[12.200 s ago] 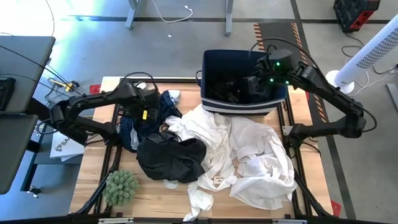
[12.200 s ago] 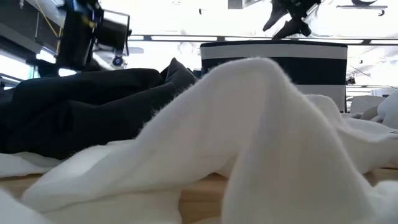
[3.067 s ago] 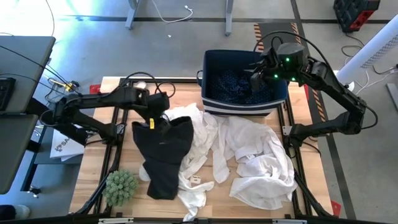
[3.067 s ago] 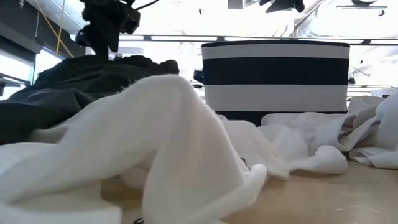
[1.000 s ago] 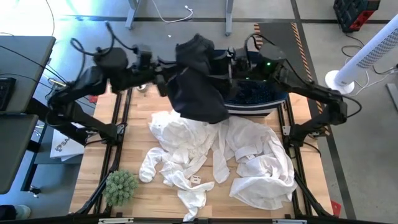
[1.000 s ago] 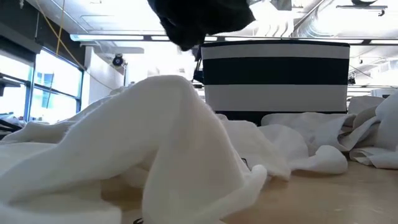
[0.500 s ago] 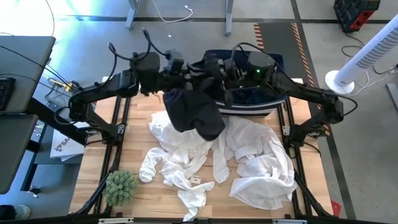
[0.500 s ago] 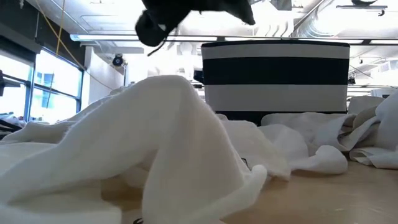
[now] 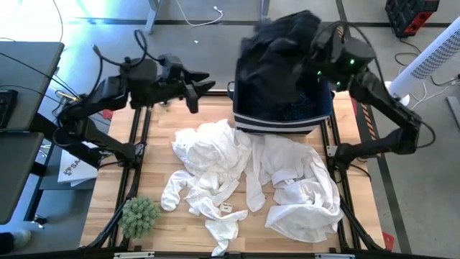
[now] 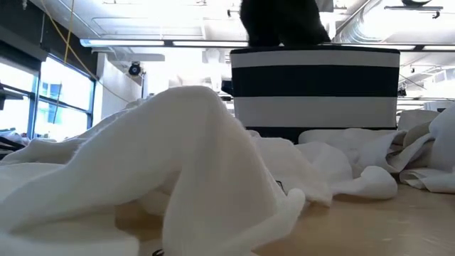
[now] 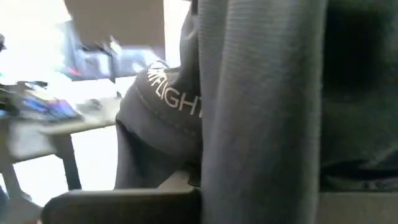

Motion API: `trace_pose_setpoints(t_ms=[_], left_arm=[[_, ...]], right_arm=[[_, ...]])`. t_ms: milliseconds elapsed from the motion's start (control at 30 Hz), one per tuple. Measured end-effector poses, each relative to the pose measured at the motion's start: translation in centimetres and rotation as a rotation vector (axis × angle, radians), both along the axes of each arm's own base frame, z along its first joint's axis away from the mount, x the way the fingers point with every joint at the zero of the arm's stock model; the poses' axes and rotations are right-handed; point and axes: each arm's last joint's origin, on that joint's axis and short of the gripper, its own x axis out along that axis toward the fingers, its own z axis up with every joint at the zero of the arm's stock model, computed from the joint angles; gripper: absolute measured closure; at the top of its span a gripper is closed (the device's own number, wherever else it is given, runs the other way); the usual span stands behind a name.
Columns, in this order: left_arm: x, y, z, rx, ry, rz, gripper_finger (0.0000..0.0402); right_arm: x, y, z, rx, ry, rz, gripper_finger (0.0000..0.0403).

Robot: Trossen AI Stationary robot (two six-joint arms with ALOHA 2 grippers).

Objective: Sort clothes
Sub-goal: Put the black shorts into the blue laundry organizer

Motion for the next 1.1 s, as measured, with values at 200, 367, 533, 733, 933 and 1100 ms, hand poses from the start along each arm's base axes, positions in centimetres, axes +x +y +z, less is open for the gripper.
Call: trace_pose_setpoints(t_ms=[200, 367, 533, 733, 933, 1100], left_arm=[[-0.6, -0.5, -0.1, -0.001, 0.026, 0.018, 0.0209], [-0.7, -0.8, -0.4, -0.010, 0.061, 0.014, 0.0209], [-0.8, -0.8, -0.9, -0.043, 0.094, 0.033, 0.0209], [-0.9, -0.8, -1.2, -0.063, 0.119, 0.040, 0.0209], [-1.0, -0.8, -1.4, -0.078, 0.132, 0.046, 0.0209], [-1.0, -0.8, -1.4, -0.092, 0.127, 0.049, 0.0209]], right_arm=[[-0.9, -3.1, -5.2, 0.217, 0.361, 0.042, 0.0374], [-0.1, -5.2, -13.5, 0.420, 0.568, 0.080, 0.0369], [-0.3, -6.1, -20.8, 0.577, 0.642, -0.025, 0.0367], [-1.4, -6.4, -26.9, 0.701, 0.777, -0.144, 0.0351], [-2.2, -6.9, -25.1, 0.771, 0.904, -0.160, 0.0250], [-2.6, -7.0, -18.0, 0.759, 0.904, -0.238, 0.0180]])
